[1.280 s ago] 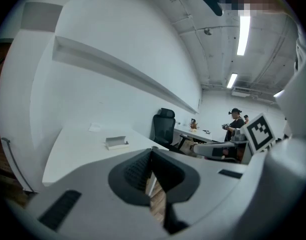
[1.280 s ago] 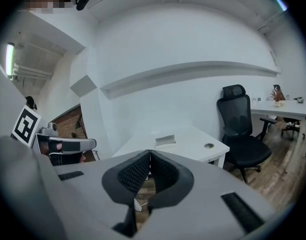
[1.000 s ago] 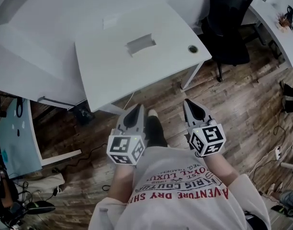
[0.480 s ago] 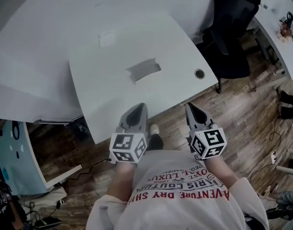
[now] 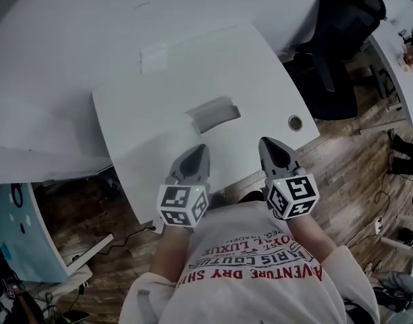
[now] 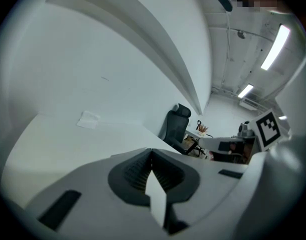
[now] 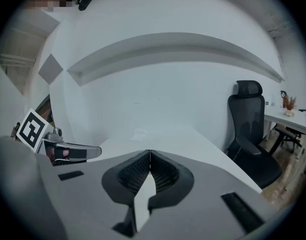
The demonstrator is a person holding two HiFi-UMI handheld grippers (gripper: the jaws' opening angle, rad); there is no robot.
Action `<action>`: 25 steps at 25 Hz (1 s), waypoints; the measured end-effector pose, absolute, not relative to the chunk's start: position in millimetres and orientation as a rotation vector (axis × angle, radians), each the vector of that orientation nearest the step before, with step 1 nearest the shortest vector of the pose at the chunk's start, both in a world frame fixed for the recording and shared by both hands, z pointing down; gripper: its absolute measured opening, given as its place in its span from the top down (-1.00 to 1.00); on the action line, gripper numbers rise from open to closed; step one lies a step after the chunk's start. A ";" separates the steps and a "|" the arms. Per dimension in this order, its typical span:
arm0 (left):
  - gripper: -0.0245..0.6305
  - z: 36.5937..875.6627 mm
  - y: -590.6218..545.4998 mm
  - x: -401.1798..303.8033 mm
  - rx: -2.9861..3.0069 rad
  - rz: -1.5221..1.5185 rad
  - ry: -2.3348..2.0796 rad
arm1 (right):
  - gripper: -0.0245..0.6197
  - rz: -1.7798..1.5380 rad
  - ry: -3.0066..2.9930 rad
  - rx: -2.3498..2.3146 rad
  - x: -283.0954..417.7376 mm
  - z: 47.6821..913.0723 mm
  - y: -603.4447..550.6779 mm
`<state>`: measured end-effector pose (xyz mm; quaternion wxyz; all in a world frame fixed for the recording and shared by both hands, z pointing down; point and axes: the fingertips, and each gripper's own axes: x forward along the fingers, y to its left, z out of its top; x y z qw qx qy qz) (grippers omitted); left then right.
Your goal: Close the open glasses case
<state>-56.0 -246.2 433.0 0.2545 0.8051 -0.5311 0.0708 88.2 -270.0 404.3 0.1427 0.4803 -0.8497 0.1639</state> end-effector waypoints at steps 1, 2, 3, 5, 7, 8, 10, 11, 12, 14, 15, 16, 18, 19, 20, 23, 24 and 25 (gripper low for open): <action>0.91 437.4 -248.6 -58.2 2.173 0.200 -1.443 | 0.89 0.474 -2.452 1.371 84.7 406.6 -275.9; 0.91 442.5 -250.7 -60.5 2.158 0.210 -1.445 | 0.89 0.476 -2.453 1.356 81.2 409.2 -281.9; 0.91 447.9 -252.9 -63.0 2.141 0.221 -1.449 | 0.89 0.480 -2.456 1.341 77.7 412.3 -288.2; 0.91 459.5 -257.7 -68.8 2.101 0.239 -1.463 | 0.89 0.488 -2.463 1.302 70.2 420.2 -300.5; 0.91 472.5 -261.8 -74.1 2.053 0.251 -1.482 | 0.89 0.491 -2.464 1.255 64.1 430.9 -311.0; 0.91 479.5 -263.6 -76.4 2.027 0.259 -1.493 | 0.89 0.495 -2.462 1.230 61.6 436.8 -315.9; 0.91 494.5 -267.8 -81.0 1.972 0.282 -1.517 | 0.89 0.509 -2.459 1.174 56.3 448.3 -326.0; 0.91 502.1 -270.5 -83.3 1.943 0.297 -1.531 | 0.89 0.518 -2.459 1.143 53.0 453.2 -331.3; 0.91 509.1 -273.4 -85.3 1.913 0.310 -1.546 | 0.89 0.527 -2.461 1.110 49.6 457.3 -336.6; 0.91 520.1 -278.9 -86.6 1.855 0.316 -1.576 | 0.89 0.540 -2.465 1.039 43.7 463.8 -346.2; 0.91 524.5 -281.6 -85.7 1.828 0.312 -1.588 | 0.89 0.546 -2.466 1.002 41.6 466.8 -350.6; 0.91 528.8 -284.2 -84.0 1.803 0.309 -1.598 | 0.89 0.549 -2.466 0.966 40.0 470.1 -354.9; 0.91 537.7 -289.3 -79.9 1.757 0.309 -1.612 | 0.89 0.550 -2.464 0.902 38.4 477.5 -364.1; 0.91 542.3 -291.4 -77.7 1.734 0.312 -1.617 | 0.89 0.548 -2.461 0.875 38.4 481.7 -369.0; 0.91 546.8 -293.1 -75.5 1.712 0.314 -1.623 | 0.89 0.547 -2.456 0.850 38.9 486.2 -373.8; 0.91 561.5 -295.8 -70.8 1.653 0.323 -1.636 | 0.89 0.548 -2.443 0.792 39.6 498.7 -388.0; 0.91 566.9 -296.1 -70.5 1.632 0.328 -1.640 | 0.89 0.551 -2.440 0.775 38.9 502.2 -392.4; 0.91 572.1 -296.1 -70.7 1.609 0.331 -1.645 | 0.89 0.554 -2.438 0.758 37.7 505.2 -396.4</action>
